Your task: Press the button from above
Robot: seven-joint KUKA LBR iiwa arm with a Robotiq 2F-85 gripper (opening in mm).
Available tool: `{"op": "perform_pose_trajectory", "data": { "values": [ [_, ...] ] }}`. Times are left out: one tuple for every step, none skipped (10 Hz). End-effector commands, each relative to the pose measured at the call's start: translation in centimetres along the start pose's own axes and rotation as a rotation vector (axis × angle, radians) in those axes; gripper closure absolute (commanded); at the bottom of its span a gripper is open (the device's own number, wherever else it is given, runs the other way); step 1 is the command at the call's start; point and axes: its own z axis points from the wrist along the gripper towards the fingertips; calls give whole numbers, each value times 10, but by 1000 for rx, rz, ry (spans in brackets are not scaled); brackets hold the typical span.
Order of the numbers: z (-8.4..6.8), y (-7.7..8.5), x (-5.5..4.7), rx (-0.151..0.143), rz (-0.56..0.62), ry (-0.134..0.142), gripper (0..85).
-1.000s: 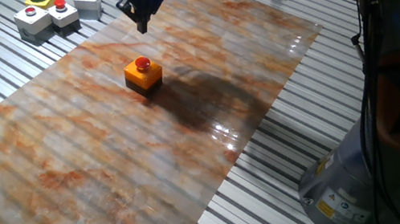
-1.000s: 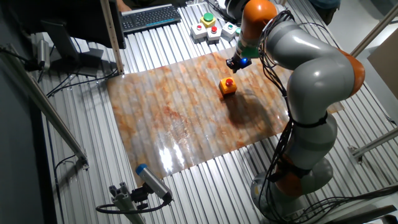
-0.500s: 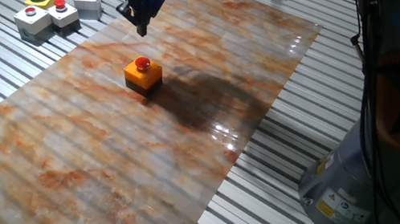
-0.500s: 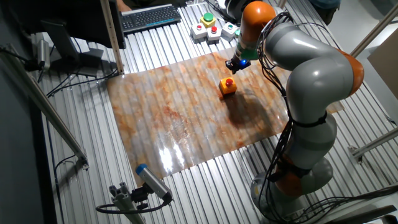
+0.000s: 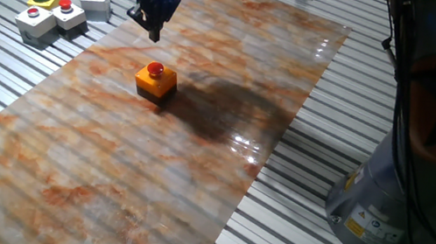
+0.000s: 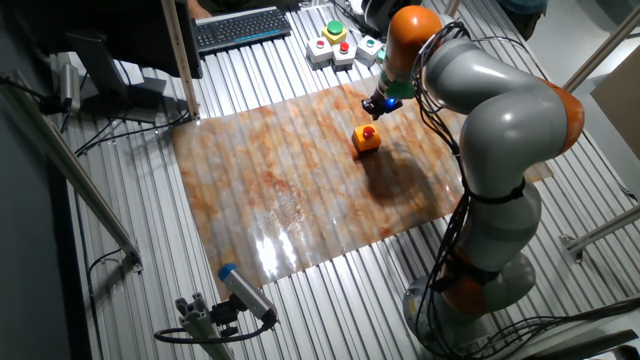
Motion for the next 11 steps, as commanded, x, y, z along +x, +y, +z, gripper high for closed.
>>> {"op": "perform_pose_trajectory", "data": {
  "values": [
    [2,0,0,-3,-1,0,850],
    [4,-1,-1,-3,-2,-2,850],
    [6,-1,-1,-5,-2,-2,850],
    [9,-1,-1,-6,-2,-4,850],
    [11,-1,-2,-6,-2,-6,850],
    [12,-1,-3,-11,-2,-5,850],
    [13,-2,-3,-9,-2,-5,850],
    [15,-2,-4,-10,-3,-7,850],
    [17,-1,-5,-10,-3,-11,850],
    [17,-1,-6,-11,0,-5,850],
    [18,0,-6,-9,0,-7,850]
  ]
}}
